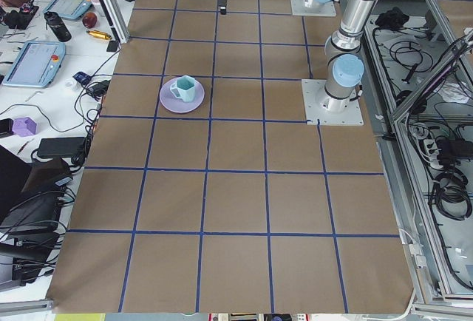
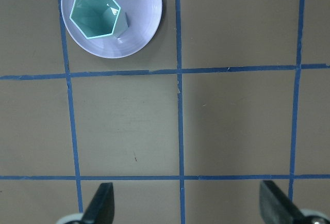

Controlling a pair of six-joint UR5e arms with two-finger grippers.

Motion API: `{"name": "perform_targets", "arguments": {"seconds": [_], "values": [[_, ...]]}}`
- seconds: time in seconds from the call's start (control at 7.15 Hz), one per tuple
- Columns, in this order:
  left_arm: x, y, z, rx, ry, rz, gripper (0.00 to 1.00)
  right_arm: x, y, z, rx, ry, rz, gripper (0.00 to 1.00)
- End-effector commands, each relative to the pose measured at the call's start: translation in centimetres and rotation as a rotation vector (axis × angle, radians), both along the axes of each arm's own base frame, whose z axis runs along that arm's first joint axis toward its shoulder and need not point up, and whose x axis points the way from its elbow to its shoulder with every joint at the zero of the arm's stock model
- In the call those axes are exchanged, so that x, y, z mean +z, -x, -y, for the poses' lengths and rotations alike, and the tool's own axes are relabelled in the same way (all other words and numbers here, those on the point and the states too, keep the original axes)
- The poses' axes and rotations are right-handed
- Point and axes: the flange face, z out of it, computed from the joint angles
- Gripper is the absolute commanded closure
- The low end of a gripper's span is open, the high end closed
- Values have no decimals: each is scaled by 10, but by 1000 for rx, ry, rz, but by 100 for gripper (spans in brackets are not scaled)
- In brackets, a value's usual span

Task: Flip cup and place on plate
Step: 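Open the left gripper and raise it away from the cup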

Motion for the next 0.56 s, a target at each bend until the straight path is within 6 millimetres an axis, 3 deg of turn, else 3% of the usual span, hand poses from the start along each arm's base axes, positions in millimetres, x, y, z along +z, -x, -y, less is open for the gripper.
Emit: {"name": "perform_targets", "arguments": {"seconds": [0.0,0.42], "values": [[3,-2,1,3,6,1,0,0,0,0,-1,0,0,0],[0,-3,1,5,0,2,0,0,0,0,-1,0,0,0]]}}
